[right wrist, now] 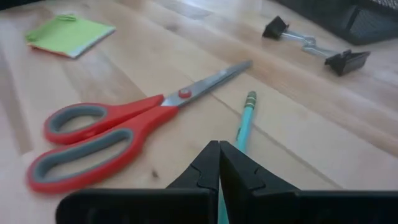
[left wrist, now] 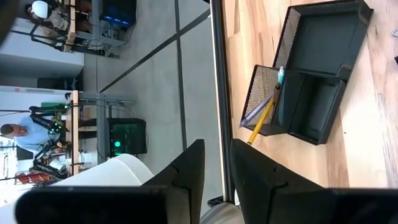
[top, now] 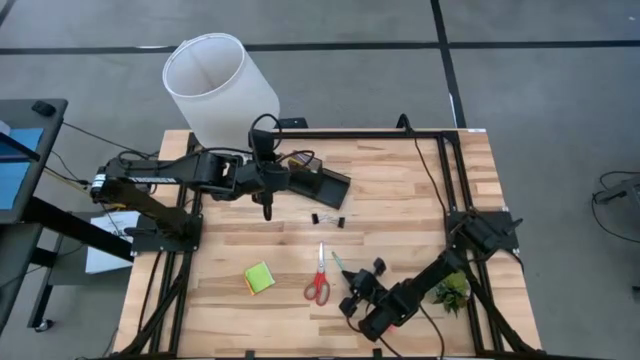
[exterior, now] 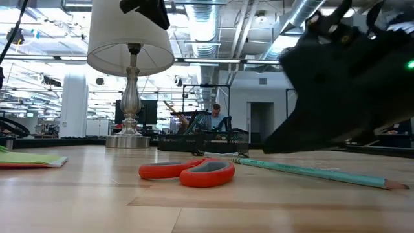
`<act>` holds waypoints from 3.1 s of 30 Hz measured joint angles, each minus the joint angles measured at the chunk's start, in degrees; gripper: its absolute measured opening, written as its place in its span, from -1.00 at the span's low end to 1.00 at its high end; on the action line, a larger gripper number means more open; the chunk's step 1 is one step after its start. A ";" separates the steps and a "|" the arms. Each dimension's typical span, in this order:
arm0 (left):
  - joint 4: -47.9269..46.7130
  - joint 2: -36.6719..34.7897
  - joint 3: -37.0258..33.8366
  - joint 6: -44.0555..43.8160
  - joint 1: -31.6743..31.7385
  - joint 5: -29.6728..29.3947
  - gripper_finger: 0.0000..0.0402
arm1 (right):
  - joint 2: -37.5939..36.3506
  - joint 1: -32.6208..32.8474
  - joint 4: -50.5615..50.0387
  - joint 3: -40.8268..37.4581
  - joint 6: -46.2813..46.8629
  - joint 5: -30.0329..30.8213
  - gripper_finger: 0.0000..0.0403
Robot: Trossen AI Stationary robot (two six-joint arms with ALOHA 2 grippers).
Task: Pick and place office supplies into organizer
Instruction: Put the light blue pencil into the black desk organizer
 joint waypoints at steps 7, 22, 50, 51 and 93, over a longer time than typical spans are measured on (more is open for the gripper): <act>-1.95 0.02 -0.01 -0.45 0.00 -0.01 -0.65 | 0.10 -0.67 0.82 0.00 0.92 0.19 -0.99; -4.84 0.07 -0.02 -3.50 0.00 -0.02 -0.65 | 7.61 -1.07 8.08 1.47 0.81 3.24 -0.99; -4.82 0.07 -0.04 -3.76 0.02 -0.06 -0.65 | -0.05 -5.37 -4.25 6.00 -10.49 -6.26 -0.42; -4.82 0.07 -0.04 -3.76 0.02 -0.07 -0.65 | -0.05 -5.50 -7.16 7.38 -10.00 -6.24 -0.43; -5.47 0.04 -0.04 -4.86 0.02 4.04 -0.65 | 8.88 -5.10 -24.82 13.95 16.78 -7.75 -0.50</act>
